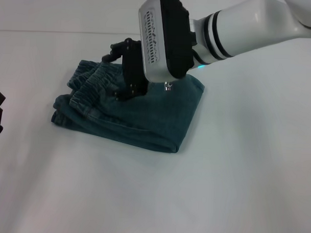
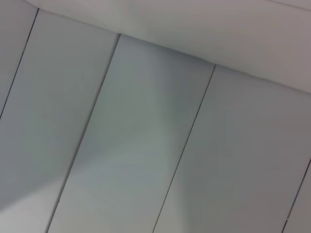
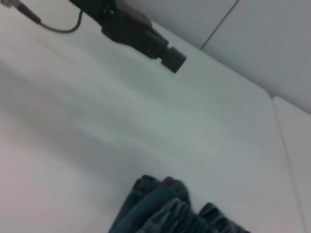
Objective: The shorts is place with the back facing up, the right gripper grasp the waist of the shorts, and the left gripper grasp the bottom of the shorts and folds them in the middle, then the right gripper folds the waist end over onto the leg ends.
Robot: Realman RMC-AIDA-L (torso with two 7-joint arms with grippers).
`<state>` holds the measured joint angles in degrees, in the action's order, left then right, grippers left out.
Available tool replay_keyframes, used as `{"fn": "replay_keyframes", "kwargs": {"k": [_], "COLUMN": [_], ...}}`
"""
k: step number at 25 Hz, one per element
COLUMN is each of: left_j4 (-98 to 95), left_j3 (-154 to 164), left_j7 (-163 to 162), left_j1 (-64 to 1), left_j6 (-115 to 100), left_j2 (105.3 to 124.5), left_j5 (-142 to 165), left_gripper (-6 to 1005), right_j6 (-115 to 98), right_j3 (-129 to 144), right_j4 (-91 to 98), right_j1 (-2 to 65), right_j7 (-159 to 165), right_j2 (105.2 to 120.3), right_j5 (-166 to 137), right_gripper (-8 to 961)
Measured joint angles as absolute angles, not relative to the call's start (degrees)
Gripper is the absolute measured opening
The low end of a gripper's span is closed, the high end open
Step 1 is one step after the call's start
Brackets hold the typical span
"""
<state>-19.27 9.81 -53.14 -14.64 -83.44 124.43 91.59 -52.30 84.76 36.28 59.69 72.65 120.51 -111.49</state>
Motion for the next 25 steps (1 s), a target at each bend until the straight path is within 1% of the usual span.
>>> {"fn": "replay_keyframes", "kwargs": {"k": [3, 6, 9, 12, 14, 16, 19, 22, 25], "left_j4": [-19.20, -19.48, -20.80, -21.97, -23.15, -24.63, -27.32, -29.59, -31.35], "left_j3": [9.85, 10.29, 10.80, 11.16, 12.32, 13.83, 15.95, 16.77, 16.78], "left_j7": [-51.47, -50.09, -49.82, -50.22, -51.51, -53.63, -58.63, -63.32, -65.76], "left_j1": [-14.64, -14.57, -14.57, -15.01, -15.59, -16.27, -17.28, -18.37, -19.02], "left_j6": [-83.90, -84.89, -86.48, -87.63, -88.05, -88.14, -88.37, -89.70, -91.87], "left_j2": [124.36, 124.30, 124.04, 123.88, 123.68, 123.51, 122.74, 121.42, 120.79], "left_j5": [91.59, 92.09, 94.24, 97.41, 100.46, 103.55, 108.05, 113.02, 116.58], "left_gripper": [67, 71, 75, 79, 81, 285, 334, 383, 432], "right_j6": [-52.48, -54.19, -57.59, -60.61, -63.37, -65.02, -66.77, -69.27, -71.31], "right_j3": [83.77, 80.88, 77.48, 74.66, 73.57, 73.42, 74.16, 74.73, 74.72], "right_j4": [41.03, 49.35, 55.57, 57.25, 57.13, 57.13, 57.04, 54.96, 52.05], "right_j1": [56.13, 49.60, 42.43, 35.28, 30.57, 26.70, 21.39, 18.22, 15.85], "right_j7": [75.68, 80.45, 84.57, 86.32, 86.07, 84.81, 82.11, 77.60, 70.11], "right_j2": [120.18, 119.98, 119.90, 119.77, 119.71, 119.82, 120.13, 120.07, 120.14], "right_j5": [-110.99, -110.49, -108.02, -102.45, -98.61, -96.34, -93.45, -90.70, -87.23], "right_gripper": [688, 834, 882, 930, 929, 927, 926, 925, 924]}}
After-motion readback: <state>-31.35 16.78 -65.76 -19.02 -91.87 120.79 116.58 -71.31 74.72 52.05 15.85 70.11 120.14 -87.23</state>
